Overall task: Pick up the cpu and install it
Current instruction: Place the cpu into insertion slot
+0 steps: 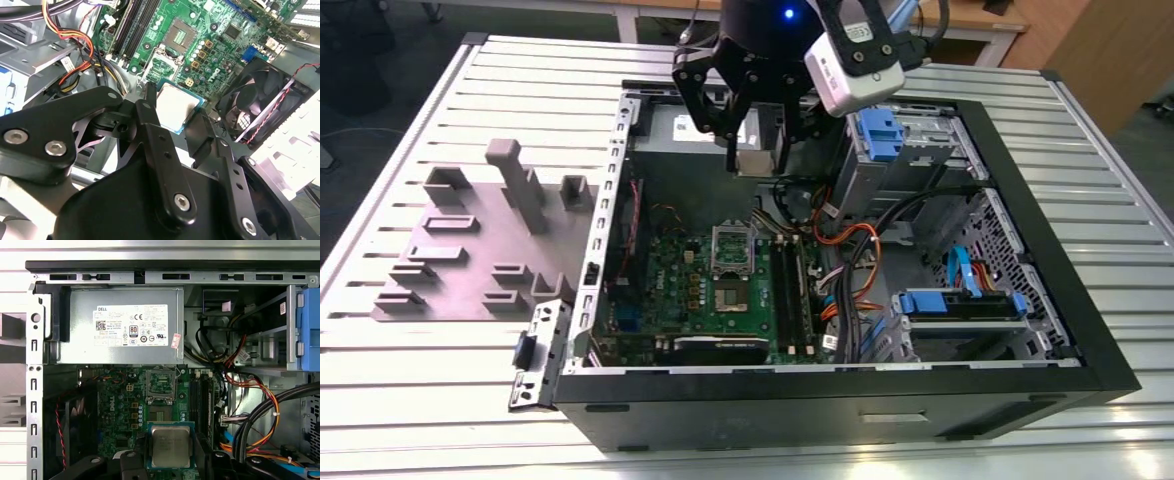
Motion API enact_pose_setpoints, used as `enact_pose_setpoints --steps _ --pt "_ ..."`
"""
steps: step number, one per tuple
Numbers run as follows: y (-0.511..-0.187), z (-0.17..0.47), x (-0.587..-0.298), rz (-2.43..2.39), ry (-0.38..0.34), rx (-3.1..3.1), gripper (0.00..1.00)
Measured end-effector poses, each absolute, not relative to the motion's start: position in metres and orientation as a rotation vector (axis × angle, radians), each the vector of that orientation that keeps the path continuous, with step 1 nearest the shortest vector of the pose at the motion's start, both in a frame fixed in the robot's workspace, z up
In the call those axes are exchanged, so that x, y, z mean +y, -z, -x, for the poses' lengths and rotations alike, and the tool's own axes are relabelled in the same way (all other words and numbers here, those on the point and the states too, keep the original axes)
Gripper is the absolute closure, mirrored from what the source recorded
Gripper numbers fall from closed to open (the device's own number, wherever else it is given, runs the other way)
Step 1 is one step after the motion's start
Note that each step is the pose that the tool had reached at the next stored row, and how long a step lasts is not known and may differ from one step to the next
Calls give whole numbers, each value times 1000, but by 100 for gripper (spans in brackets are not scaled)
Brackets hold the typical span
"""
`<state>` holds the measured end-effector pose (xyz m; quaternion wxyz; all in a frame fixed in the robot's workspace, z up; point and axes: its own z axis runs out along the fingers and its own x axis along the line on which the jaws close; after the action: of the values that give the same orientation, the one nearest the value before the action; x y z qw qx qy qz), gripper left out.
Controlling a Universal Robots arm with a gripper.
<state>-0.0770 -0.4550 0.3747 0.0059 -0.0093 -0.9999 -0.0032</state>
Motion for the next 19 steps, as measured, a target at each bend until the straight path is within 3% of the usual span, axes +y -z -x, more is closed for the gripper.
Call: enact_pose_setpoints --steps 19 --pt "-365 80 -455 29 10 -3130 53"
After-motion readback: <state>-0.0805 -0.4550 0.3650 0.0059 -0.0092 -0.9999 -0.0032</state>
